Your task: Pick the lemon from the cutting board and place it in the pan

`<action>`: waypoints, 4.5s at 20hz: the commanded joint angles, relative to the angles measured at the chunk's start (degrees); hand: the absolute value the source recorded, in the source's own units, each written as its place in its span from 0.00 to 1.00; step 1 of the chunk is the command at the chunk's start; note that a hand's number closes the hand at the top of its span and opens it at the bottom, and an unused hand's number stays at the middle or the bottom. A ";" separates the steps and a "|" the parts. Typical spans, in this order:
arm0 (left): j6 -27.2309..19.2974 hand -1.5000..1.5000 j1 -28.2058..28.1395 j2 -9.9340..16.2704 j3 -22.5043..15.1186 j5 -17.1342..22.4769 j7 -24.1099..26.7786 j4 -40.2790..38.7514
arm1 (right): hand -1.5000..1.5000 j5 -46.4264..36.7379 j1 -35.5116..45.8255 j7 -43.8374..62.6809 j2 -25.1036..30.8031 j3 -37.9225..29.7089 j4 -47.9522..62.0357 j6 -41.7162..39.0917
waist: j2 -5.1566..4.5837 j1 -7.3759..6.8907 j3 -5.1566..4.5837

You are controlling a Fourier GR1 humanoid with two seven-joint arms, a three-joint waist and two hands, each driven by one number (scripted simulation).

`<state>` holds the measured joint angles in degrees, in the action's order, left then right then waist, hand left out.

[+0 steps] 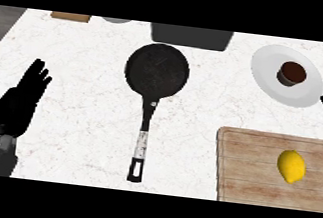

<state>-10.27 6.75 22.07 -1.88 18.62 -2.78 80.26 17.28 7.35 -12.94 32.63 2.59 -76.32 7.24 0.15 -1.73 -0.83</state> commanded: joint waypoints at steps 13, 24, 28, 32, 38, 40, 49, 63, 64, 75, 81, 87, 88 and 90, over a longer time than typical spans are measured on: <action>-2.27 0.50 -3.07 9.01 0.08 -9.03 -8.08 -6.67 | 1.00 2.93 -5.32 -7.55 -9.54 -13.81 -4.77 16.50 | 0.23 4.66 0.96; -2.79 0.50 -3.54 6.38 -0.88 -12.62 -8.95 -3.33 | 0.00 -11.68 -24.46 10.80 5.40 -9.04 -31.12 13.56 | 0.02 2.39 0.64; -1.39 0.50 -0.97 7.67 -0.44 -11.72 -11.96 -3.20 | 0.00 -16.85 -22.96 25.88 17.73 -7.55 -33.82 8.55 | -0.21 1.49 0.43; -1.58 0.50 0.99 6.71 -1.02 -13.08 -9.72 -5.88 | 0.00 -19.61 -19.68 39.31 26.64 -4.40 -34.56 1.39 | -0.88 0.55 0.30; 0.06 0.50 2.95 5.84 -2.11 -13.24 -10.91 -6.22 | 0.00 -21.03 -9.70 58.02 31.22 4.92 -36.61 -7.76 | -0.88 -1.03 0.60; -0.50 0.50 3.72 6.28 -1.36 -13.57 -12.03 -5.17 | 0.00 -21.91 -5.66 59.75 29.58 8.80 -33.29 -10.67 | -0.75 -1.08 0.74; -0.10 0.50 -0.81 4.40 0.64 -15.20 -8.69 -5.80 | 0.00 -25.65 4.13 67.79 18.44 15.63 -27.35 -21.13 | -0.19 1.04 0.83; 0.82 0.50 3.09 1.16 3.35 -18.68 -14.16 -5.34 | 0.00 -39.47 2.54 68.65 7.67 15.85 -23.74 -26.74 | -0.14 1.87 0.83; 3.69 0.50 2.10 2.76 6.32 -17.55 -9.63 -8.42 | 0.00 -42.35 -1.14 65.77 6.40 15.71 -23.61 -24.50 | -0.14 1.91 0.83; 4.40 0.50 3.06 0.14 8.47 -21.36 -10.75 -8.57 | 0.00 -48.06 -0.77 56.37 1.90 7.60 -16.90 -29.41 | -0.15 1.83 0.83; 8.02 0.50 0.02 1.54 10.15 -20.86 -13.53 -1.93 | 0.00 -51.69 0.50 59.13 -3.47 7.58 -15.79 -31.97 | -0.10 1.66 0.83; 7.96 0.50 -3.88 -0.07 11.20 -21.72 -13.51 0.99 | 0.00 -56.44 -0.53 55.07 -5.01 5.91 -10.83 -30.95 | -0.07 1.54 0.84; 5.72 0.50 -1.31 -2.36 9.10 -23.91 -15.37 0.43 | 0.00 -58.92 2.63 58.17 -8.41 8.10 -9.17 -30.34 | -0.12 1.53 0.84; 7.27 0.50 2.45 -1.18 11.43 -23.76 -10.38 -7.92 | 1.00 -58.61 -1.47 51.86 -6.16 7.40 -10.31 -31.08 | -0.16 1.86 0.83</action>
<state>-3.44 7.18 21.07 8.51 -4.36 -14.54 75.80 -39.27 7.57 41.77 27.21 9.33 -86.78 -23.12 0.02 -0.03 -0.01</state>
